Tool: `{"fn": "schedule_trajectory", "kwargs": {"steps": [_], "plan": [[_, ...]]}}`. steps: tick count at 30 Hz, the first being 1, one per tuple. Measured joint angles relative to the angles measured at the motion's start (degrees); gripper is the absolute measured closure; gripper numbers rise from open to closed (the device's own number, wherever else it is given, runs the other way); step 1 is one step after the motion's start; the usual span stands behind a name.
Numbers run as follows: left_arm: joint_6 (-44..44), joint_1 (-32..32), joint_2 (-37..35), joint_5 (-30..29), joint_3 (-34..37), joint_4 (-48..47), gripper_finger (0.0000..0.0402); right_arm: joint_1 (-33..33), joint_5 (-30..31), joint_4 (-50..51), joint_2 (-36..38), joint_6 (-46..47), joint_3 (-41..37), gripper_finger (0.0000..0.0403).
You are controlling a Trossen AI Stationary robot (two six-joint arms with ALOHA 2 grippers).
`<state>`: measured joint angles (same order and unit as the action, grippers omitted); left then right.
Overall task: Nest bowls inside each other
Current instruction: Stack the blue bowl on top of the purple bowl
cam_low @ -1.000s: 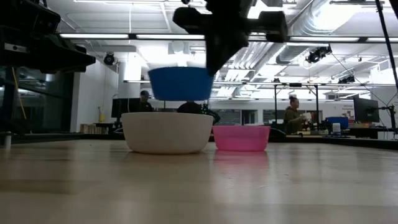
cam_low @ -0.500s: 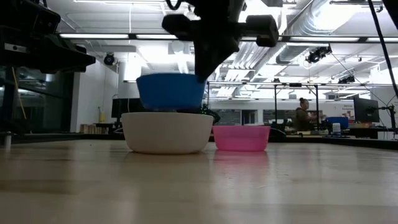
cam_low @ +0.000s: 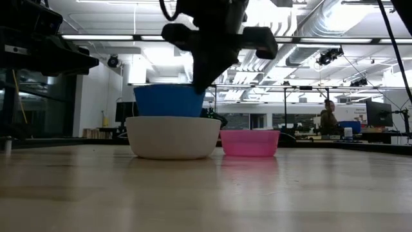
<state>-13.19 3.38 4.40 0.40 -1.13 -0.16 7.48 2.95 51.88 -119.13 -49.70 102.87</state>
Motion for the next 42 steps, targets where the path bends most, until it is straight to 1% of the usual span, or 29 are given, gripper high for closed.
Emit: {"fn": "schedule_trajectory", "kwargs": {"steps": [7, 22, 30, 42], "plan": [[0.0, 0.0, 0.0, 0.0, 0.02, 0.0, 0.0382, -0.73, -0.38, -0.16, -1.18, 0.81, -0.06, 0.0399], [0.0, 0.0, 0.0, 0.0, 0.01, 0.0, 0.0382, -1.13, -3.53, 0.13, -1.34, 2.19, -0.07, 0.0399], [0.0, 0.0, 0.0, 0.0, 0.02, 0.0, 0.0382, -1.13, -5.25, -0.29, -1.34, 4.56, -0.76, 0.0399], [0.0, 0.0, 0.0, 0.0, 0.01, 0.0, 0.0382, -1.11, -6.63, -0.26, -1.34, 4.66, -0.76, 0.0399]]}}
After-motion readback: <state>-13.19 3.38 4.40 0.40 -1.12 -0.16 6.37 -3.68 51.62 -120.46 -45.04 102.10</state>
